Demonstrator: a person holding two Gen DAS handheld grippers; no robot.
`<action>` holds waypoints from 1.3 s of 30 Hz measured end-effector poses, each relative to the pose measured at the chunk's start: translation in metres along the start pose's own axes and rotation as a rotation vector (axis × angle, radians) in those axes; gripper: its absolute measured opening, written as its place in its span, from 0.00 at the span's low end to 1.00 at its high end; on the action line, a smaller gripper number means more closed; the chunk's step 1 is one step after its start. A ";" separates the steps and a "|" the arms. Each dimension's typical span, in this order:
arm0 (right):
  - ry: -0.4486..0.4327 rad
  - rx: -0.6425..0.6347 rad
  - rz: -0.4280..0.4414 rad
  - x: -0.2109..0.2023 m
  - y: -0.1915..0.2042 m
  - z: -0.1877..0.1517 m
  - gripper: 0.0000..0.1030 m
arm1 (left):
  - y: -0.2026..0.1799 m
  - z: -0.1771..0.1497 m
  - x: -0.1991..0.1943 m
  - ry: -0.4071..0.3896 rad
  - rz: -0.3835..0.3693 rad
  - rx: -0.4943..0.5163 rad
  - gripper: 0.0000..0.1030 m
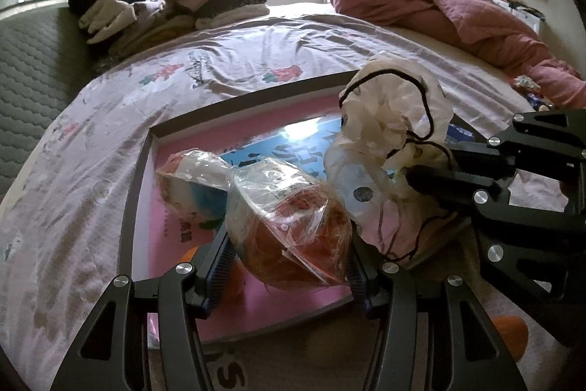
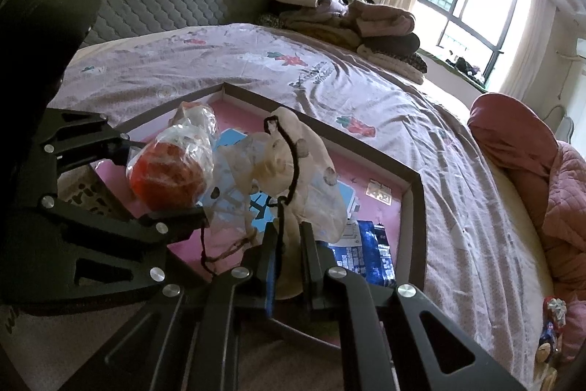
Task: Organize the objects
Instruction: 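Lower and open left tool to release wrapped item while right tool lowers bag into tray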
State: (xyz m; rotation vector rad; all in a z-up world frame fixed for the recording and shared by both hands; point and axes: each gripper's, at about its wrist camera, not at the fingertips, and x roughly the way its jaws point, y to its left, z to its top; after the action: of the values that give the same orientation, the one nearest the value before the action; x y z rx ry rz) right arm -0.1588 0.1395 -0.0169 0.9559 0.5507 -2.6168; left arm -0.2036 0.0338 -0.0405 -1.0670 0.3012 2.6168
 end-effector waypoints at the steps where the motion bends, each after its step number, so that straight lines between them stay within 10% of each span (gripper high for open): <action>1: 0.003 -0.001 0.002 0.000 0.000 0.000 0.10 | 0.000 0.000 0.000 0.000 0.002 0.002 0.56; 39: 0.031 0.014 0.019 -0.008 0.002 0.002 0.14 | 0.008 -0.008 -0.014 -0.013 0.023 -0.005 0.63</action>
State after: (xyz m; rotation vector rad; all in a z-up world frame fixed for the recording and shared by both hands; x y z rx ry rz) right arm -0.1527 0.1382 -0.0106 1.0030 0.5285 -2.5962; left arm -0.1923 0.0214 -0.0356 -1.0543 0.3066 2.6447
